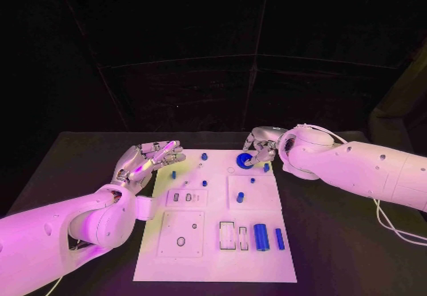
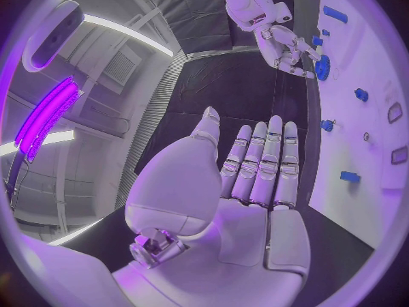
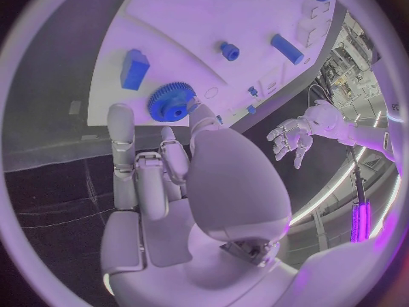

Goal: Assemble the parts on the task board

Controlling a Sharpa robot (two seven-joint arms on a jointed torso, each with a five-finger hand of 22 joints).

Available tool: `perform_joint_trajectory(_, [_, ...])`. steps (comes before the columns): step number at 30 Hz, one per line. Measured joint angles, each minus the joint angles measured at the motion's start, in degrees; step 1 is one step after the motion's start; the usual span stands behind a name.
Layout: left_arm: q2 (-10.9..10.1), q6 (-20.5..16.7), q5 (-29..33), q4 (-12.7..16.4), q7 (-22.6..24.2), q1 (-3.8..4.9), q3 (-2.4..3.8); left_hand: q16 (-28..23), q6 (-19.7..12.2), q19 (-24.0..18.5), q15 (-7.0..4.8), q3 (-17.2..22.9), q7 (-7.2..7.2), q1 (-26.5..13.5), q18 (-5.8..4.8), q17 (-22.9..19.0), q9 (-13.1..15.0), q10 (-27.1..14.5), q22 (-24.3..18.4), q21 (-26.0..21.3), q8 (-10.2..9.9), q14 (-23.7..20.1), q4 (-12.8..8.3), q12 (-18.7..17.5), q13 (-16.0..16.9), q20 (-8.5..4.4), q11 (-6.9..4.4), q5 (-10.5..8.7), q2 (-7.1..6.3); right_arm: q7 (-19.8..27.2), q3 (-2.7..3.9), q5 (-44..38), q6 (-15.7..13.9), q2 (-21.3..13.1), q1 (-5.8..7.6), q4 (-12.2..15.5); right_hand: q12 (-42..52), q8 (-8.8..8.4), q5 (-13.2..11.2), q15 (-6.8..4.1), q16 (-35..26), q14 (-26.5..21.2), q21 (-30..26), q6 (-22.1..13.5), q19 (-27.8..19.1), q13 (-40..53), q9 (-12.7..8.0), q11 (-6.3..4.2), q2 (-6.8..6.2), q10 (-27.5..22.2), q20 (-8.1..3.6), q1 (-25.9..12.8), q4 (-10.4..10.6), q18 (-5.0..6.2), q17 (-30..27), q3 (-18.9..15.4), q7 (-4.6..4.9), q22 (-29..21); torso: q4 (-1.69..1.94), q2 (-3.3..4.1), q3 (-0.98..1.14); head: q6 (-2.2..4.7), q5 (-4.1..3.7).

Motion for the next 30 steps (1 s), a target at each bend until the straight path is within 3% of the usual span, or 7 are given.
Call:
perform_joint_trajectory(13, [0.1, 0.1, 0.0, -0.2, -0.1, 0.0, 0.0, -0.2, 0.0, 0.0, 0.0, -0.2, 0.0, 0.0, 0.0, 0.0, 0.0, 0.0, 0.0, 0.0, 0.0, 0.0, -0.2, -0.2, 0.0, 0.0, 0.0, 0.0, 0.0, -0.2, -0.01, -1.7, 1.5, 0.6, -0.04, -0.6, 1.7, 1.04, 0.3, 0.0, 0.2, 0.0, 0.4, 1.8, 0.0, 2.2, 0.1, -0.31, 1.49, 1.1, 0.0, 1.5, -1.5, 0.0, 0.0, 0.8, -0.57, 0.5, 0.0, -0.01, -0.03, -0.42, 0.0])
perform_joint_trajectory(15, [0.1, 0.1, 0.0, -0.2, -0.2, 0.0, 0.0, -0.2, 0.0, 0.0, 0.0, -0.2, 0.0, 0.0, 0.0, 0.0, 0.0, 0.0, 0.0, 0.0, 0.0, 0.0, -0.2, -0.2, 0.0, 0.0, 0.0, 0.0, 0.0, -0.2, -0.01, -2.0, 1.6, 0.6, -0.05, -0.6, 2.2, 1.04, -0.7, 0.0, 0.2, 0.0, 0.6, 2.1, 0.2, 2.6, 0.1, -0.42, 1.88, 1.2, -0.2, 1.9, -2.0, 0.0, 0.0, 1.3, -0.46, 0.7, 0.0, -0.01, -0.04, -0.5, 0.03])
perform_joint_trajectory(30, [0.2, 0.2, 0.0, -0.4, -0.3, 0.0, 0.0, -0.2, -0.1, 0.0, 0.0, -0.2, 0.14, 0.0, 0.0, 0.0, 0.0, 0.0, -0.1, 0.0, 0.0, 0.0, -0.2, -0.2, 0.0, 0.0, 0.0, 0.0, 0.0, -0.3, 0.03, -3.7, 1.8, 1.3, -0.02, -0.8, 3.1, 1.56, -1.5, 0.0, 0.4, 0.0, 0.9, 4.3, 0.2, 4.0, 0.0, -0.82, 2.57, 2.0, -0.21, 2.6, -3.3, 0.0, 0.0, 2.6, -0.9, 1.2, 0.0, 0.01, -0.07, -0.8, -0.09])
